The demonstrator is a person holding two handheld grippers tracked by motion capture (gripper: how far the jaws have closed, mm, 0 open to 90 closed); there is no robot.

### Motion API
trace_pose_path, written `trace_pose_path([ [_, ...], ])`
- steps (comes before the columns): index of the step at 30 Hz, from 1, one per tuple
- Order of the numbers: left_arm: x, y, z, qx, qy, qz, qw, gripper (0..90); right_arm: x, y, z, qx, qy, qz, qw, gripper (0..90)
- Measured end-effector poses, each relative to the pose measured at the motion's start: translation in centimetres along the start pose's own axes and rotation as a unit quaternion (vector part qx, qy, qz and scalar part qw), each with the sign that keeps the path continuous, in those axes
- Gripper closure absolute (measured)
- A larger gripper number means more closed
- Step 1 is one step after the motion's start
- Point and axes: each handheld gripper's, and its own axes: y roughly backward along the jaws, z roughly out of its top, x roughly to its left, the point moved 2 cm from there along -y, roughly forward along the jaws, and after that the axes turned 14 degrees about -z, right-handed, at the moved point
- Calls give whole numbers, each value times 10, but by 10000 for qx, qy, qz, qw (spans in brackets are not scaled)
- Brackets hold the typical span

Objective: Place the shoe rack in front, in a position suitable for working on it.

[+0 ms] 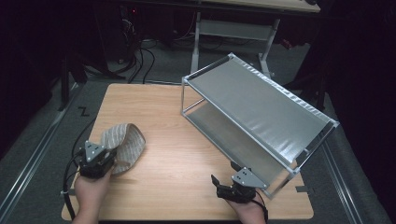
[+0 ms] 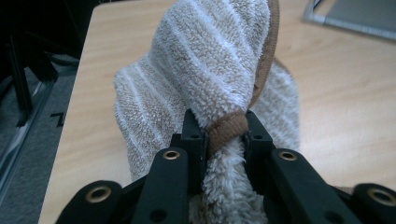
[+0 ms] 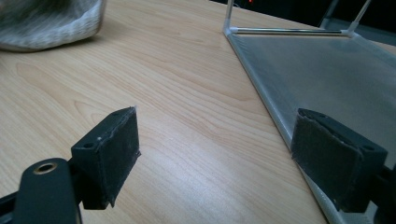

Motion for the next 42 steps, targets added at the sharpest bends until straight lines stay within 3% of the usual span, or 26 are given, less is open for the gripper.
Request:
trace_pose_path([
  [2,2,-8,11,-66,0,37,10000,753,0,1,0,-10,7,0,10000,156],
  [7,9,-20,19,-129,167,1,9998,751,-1,1,-1,16,-20,-7,10000,155],
  [11,15,-35,21,37,199,10,9998,747,-1,2,-2,26,-13,-17,10000,155],
  [15,24,-49,14,253,259,108,9993,742,-1,2,-2,6,9,-35,10000,165],
  [19,34,-60,-2,591,346,200,9974,725,0,3,-1,-40,53,-37,10000,175],
  [25,34,-57,-7,588,395,117,9974,640,1,3,-1,-30,48,-34,10000,174],
  [28,27,-50,-2,416,399,-105,9983,455,1,3,-1,-31,38,-46,10000,175],
  [30,24,-47,-1,344,392,-153,9985,419,0,4,-1,-34,47,-50,10000,175],
  [31,21,-45,1,298,383,-164,9987,346,1,5,-1,-38,24,-64,10000,177],
  [32,16,-40,5,217,262,-132,9993,316,0,5,-1,-64,22,-74,9999,178],
  [35,8,-33,10,76,175,-174,9997,282,-1,6,-1,-63,34,-111,9999,182],
  [37,-9,-24,16,-87,38,-454,9989,275,-1,9,-1,-84,-6,-164,9998,193],
  [38,-9,-24,16,-87,38,-454,9989,278,-1,9,-1,-84,-6,-164,9998,193],
  [39,-17,-22,17,-92,-25,-587,9982,278,-2,10,-1,-111,13,-169,9998,200],
  [41,-33,-19,16,-154,-81,-899,9958,283,-4,13,-1,-128,-14,-249,9996,207],
  [42,-50,-21,12,-139,-240,-1136,9931,289,-5,17,-2,-143,-60,-286,9995,215],
])
